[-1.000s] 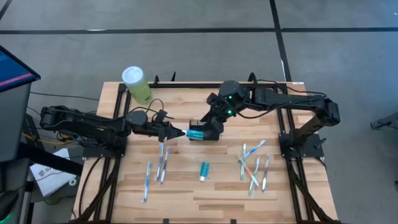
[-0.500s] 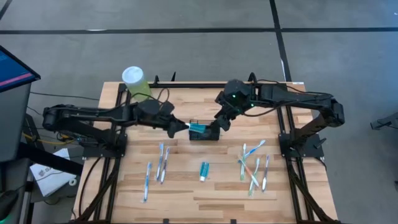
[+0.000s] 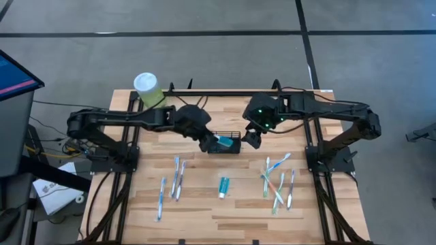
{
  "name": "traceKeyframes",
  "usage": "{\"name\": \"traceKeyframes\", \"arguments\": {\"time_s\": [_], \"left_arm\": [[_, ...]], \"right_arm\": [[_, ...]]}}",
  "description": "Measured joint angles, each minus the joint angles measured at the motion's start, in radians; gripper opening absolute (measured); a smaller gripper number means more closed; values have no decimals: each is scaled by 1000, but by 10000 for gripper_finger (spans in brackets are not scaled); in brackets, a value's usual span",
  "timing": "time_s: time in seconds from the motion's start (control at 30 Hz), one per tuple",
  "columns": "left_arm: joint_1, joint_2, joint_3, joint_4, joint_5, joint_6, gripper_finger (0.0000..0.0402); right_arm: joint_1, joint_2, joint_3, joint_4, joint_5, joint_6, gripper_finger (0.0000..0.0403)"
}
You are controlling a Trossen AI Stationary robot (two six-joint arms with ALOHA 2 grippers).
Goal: Pick & Place toothbrushing station
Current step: Put the left blue mouthwash into the black mesh organizer
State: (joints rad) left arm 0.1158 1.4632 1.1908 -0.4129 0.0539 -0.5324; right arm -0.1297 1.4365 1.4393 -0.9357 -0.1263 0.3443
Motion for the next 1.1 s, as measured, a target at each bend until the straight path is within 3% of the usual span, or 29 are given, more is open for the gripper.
{"name": "traceKeyframes", "arguments": {"time_s": [0.17,0.3,0.7,1.1], "left_arm": [[9,45,95,-122,-50,64,92],[28,95,147,-193,-54,81,92],[53,242,366,-377,-59,122,92],[54,393,538,-595,-109,260,92]], "right_arm": [[20,-42,-18,15,126,13,292],[53,-123,-88,149,232,25,292],[103,-433,-450,671,262,119,292],[104,-504,-464,699,218,66,292]]}}
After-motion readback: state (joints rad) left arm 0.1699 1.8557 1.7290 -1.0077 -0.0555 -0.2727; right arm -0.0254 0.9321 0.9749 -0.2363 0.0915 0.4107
